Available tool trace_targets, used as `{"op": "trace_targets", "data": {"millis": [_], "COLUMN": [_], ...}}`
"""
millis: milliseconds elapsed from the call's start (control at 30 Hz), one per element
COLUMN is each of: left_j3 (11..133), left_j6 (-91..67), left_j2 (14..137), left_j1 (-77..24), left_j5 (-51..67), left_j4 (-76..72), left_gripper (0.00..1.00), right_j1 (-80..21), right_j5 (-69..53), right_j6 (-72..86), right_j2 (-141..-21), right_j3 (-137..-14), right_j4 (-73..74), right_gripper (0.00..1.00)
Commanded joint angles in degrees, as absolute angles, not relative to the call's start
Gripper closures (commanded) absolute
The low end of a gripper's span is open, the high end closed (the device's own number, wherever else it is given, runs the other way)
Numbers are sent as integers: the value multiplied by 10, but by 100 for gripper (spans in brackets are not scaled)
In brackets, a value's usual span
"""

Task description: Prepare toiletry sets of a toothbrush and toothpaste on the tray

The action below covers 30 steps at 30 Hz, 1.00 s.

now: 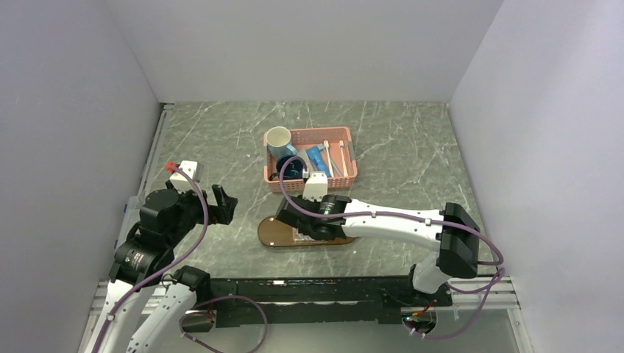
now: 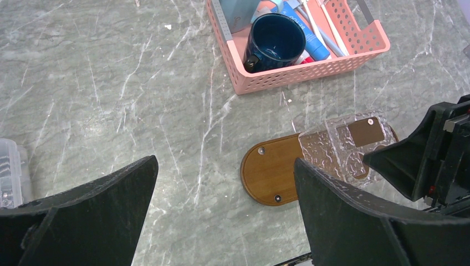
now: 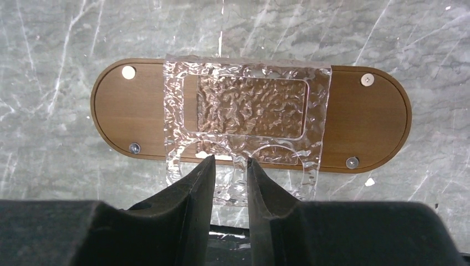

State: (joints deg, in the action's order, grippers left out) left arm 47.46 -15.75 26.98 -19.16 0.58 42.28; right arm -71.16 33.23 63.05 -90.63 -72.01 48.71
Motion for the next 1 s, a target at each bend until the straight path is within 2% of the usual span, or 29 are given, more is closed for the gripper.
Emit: {"op": "trace_targets", "data": {"millis": [0, 400, 667, 967], "left_j3": [473, 472, 473, 471], "left_j6": [-155, -155, -155, -154], "left_j2": [266, 269, 267, 267], "left_j1": [-190, -190, -190, -190], "left_j5": [2, 1, 2, 1], "left_j4": [409, 408, 408, 406], "left_gripper": [1, 1, 1, 1], "right_j1": [-716, -709, -661, -566], "right_j5": [364, 407, 373, 272], "right_j6": [626, 542, 424, 334], "right_j2": [-888, -911, -934, -978], "right_j3": [-761, -860, -935, -995], "right_j4": [511, 538, 499, 445], "right_gripper": [70, 67, 67, 66]}}
